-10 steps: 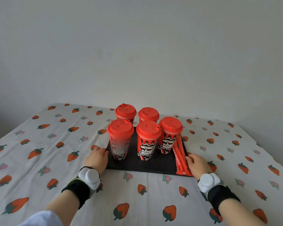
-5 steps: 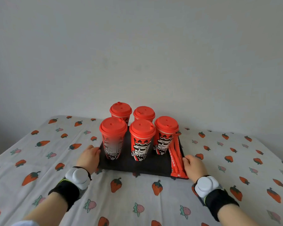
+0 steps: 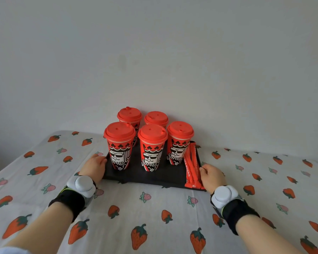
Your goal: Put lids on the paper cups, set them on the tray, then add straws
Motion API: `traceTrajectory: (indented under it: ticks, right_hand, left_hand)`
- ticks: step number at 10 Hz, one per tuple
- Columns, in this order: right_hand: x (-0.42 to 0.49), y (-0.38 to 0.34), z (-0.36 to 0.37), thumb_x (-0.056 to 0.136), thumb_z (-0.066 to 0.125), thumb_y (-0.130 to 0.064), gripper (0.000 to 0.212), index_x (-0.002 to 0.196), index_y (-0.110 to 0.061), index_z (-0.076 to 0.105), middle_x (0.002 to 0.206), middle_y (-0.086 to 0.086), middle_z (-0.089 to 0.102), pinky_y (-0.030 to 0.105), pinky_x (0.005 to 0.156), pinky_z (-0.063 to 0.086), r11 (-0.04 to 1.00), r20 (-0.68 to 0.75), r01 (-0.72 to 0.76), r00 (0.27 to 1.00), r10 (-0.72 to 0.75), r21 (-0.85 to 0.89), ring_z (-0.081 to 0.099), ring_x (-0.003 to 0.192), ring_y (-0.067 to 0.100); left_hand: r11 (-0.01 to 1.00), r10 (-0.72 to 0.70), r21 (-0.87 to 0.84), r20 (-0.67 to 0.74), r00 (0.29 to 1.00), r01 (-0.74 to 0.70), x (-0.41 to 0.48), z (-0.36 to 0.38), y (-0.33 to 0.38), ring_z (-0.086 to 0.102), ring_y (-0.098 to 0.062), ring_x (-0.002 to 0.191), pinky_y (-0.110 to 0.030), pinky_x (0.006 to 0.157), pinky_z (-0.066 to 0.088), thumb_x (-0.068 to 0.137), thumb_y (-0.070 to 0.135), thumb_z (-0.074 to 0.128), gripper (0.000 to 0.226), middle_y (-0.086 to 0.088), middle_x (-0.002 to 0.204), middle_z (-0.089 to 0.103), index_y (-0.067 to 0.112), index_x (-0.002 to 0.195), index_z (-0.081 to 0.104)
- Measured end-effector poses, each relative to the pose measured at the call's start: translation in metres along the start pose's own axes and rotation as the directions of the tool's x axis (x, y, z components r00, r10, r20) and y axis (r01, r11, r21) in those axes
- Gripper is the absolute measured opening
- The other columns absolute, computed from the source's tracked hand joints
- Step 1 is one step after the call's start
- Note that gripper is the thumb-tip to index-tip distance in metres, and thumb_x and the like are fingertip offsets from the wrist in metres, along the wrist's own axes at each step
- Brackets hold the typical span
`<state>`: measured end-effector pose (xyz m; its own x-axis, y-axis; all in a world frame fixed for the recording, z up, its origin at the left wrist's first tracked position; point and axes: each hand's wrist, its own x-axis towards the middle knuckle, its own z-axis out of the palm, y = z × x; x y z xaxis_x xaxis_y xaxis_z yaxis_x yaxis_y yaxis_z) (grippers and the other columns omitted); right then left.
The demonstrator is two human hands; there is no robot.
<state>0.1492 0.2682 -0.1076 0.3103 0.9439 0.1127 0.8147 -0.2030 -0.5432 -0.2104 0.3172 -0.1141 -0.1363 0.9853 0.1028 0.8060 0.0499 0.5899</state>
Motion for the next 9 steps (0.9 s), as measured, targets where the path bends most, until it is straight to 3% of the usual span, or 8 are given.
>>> traceTrajectory:
  ticks: [3,5,6,7,8,9]
  right_hand:
    - [0.013,0.008,0.015,0.095,0.038,-0.023,0.030,0.081,-0.004,0.057,0.077,0.012,0.061,0.038,0.067,0.050,0.999,0.005,0.020,1.000,-0.020,-0.035,0.057,0.070,0.027]
    - [0.016,0.012,0.016,0.094,0.044,-0.024,0.028,0.089,-0.007,0.066,0.089,0.013,0.066,0.036,0.071,0.048,0.999,-0.009,0.008,1.000,-0.008,0.049,0.058,0.077,0.027]
    - [0.011,0.010,0.009,0.093,0.046,-0.030,0.029,0.102,-0.009,0.065,0.096,0.011,0.067,0.030,0.070,0.045,0.994,0.003,-0.007,1.000,0.007,0.113,0.056,0.078,0.021]
    - [0.003,0.006,-0.004,0.092,0.050,-0.033,0.028,0.107,-0.013,0.063,0.090,0.006,0.065,0.027,0.070,0.042,0.989,0.000,-0.006,1.000,0.006,0.146,0.055,0.077,0.018]
    - [-0.019,0.003,-0.029,0.090,0.052,-0.029,0.025,0.107,-0.014,0.064,0.076,-0.004,0.058,0.028,0.070,0.046,0.988,0.005,0.012,1.000,-0.013,0.152,0.057,0.075,0.020]
    - [-0.030,-0.008,-0.045,0.089,0.053,-0.028,0.023,0.105,-0.016,0.064,0.094,0.005,0.066,0.033,0.078,0.051,0.989,0.033,0.019,0.999,-0.024,0.148,0.061,0.086,0.024]
  left_hand:
    - [0.999,0.022,-0.043,-0.065,0.998,-0.025,0.007,0.014,-0.015,0.045,-0.020,0.086,-0.031,0.079,0.034,0.098,0.018,0.037,0.032,-0.009,0.099,0.052,0.009,0.106,0.067]
    - [0.993,-0.036,-0.111,-0.053,0.998,0.030,0.005,0.013,-0.013,0.053,-0.030,0.102,-0.033,0.082,0.037,0.096,0.020,0.041,0.031,-0.015,0.115,0.057,0.010,0.113,0.065]
    - [0.988,-0.039,-0.152,-0.047,0.998,0.031,-0.002,0.007,-0.006,0.050,-0.024,0.090,-0.031,0.077,0.034,0.096,0.021,0.041,0.031,-0.018,0.111,0.060,0.007,0.106,0.067]
    - [0.975,-0.091,-0.212,-0.085,0.992,0.071,-0.015,-0.002,0.004,0.053,-0.032,0.103,-0.038,0.088,0.041,0.095,0.022,0.044,0.031,-0.019,0.118,0.054,0.007,0.117,0.060]
    - [0.975,-0.021,-0.222,-0.135,0.991,-0.010,-0.047,-0.021,0.018,0.054,-0.029,0.108,-0.041,0.091,0.045,0.094,0.023,0.048,0.031,-0.013,0.123,0.051,0.012,0.121,0.057]
    - [0.970,0.157,-0.169,-0.119,0.980,-0.176,-0.067,-0.031,0.041,0.056,-0.024,0.104,-0.038,0.087,0.046,0.093,0.022,0.049,0.026,-0.006,0.120,0.056,0.019,0.115,0.060]
